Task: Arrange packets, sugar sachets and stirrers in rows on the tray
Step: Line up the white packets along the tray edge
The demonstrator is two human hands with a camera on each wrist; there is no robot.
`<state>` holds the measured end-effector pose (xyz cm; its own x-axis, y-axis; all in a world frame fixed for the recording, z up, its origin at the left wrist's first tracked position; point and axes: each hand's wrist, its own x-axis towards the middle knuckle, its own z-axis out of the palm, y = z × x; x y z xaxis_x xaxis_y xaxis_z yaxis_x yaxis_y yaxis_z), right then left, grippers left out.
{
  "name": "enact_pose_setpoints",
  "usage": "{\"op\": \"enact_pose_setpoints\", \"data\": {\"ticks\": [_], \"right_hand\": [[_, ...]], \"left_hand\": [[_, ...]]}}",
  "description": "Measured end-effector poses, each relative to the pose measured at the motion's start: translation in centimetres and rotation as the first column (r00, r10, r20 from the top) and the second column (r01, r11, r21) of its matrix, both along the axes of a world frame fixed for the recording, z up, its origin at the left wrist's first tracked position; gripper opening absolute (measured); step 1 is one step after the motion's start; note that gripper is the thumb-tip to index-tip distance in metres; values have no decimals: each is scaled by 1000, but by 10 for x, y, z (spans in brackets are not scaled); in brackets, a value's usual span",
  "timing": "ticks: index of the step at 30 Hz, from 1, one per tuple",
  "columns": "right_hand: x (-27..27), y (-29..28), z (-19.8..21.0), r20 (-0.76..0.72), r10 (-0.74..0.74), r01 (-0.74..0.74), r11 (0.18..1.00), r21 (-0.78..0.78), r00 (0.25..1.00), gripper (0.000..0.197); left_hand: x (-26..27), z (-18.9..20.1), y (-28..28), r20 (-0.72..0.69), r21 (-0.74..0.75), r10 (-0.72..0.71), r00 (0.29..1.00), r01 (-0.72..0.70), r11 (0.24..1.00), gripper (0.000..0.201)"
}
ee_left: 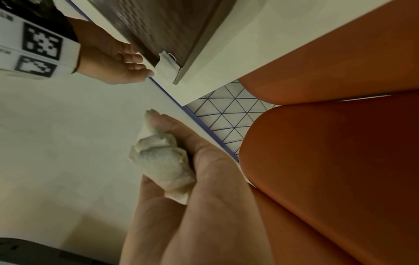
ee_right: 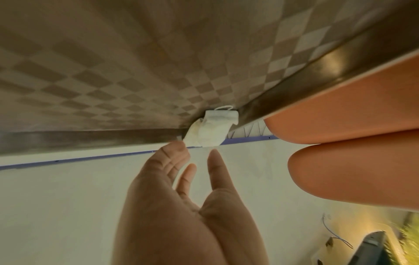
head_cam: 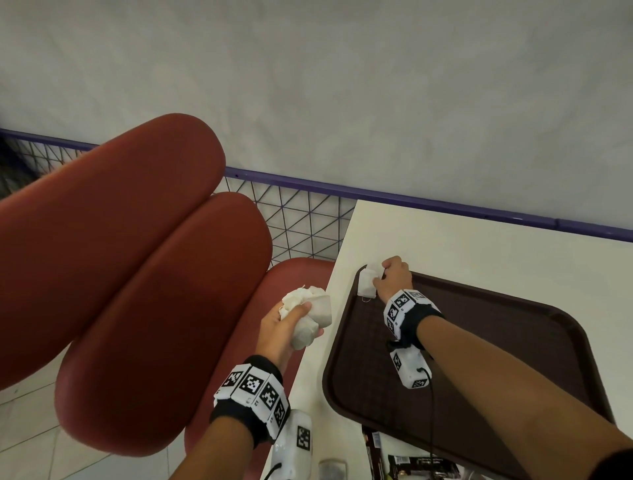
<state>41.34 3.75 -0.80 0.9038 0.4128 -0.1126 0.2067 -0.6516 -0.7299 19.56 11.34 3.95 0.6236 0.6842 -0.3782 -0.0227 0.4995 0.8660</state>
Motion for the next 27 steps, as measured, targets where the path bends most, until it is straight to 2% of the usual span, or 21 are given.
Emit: {"op": "enact_pose_setpoints", "data": {"ticks": [3, 6, 7, 10, 14, 16, 21, 27], "right_hand": [[-15, -9, 13, 9, 82, -82, 988, 128, 997, 27], [-39, -21, 31, -18, 206, -191, 936, 295, 978, 5], [-48, -25, 37, -27, 265, -242, 913, 327, 964, 3], [-70, -38, 51, -55, 411, -361, 850, 383, 910, 6], [-91, -51, 58, -105, 524, -441, 795, 415, 845, 12], [-95, -53, 58, -126, 545, -462, 794, 396, 829, 14], [-97, -55, 55, -134, 526, -446, 809, 382, 840, 22], [-97, -58, 55, -213, 453, -317, 826, 467, 866, 21]], "left_hand": [[-1, 3, -2, 15, -7, -14, 1000, 14, 1000, 25], [-2, 5, -6, 15, -9, -14, 1000, 14, 1000, 27], [-3, 5, -7, 14, -9, -17, 1000, 17, 1000, 27], [-5, 7, -15, 18, 2, -33, 999, 33, 999, 26], [-8, 11, -23, 21, 14, -48, 999, 47, 999, 24], [-7, 12, -26, 10, 38, -61, 998, 60, 997, 28], [-8, 15, -30, 6, 49, -69, 998, 68, 996, 34], [-10, 16, -29, 26, 28, -52, 998, 51, 998, 35]]}}
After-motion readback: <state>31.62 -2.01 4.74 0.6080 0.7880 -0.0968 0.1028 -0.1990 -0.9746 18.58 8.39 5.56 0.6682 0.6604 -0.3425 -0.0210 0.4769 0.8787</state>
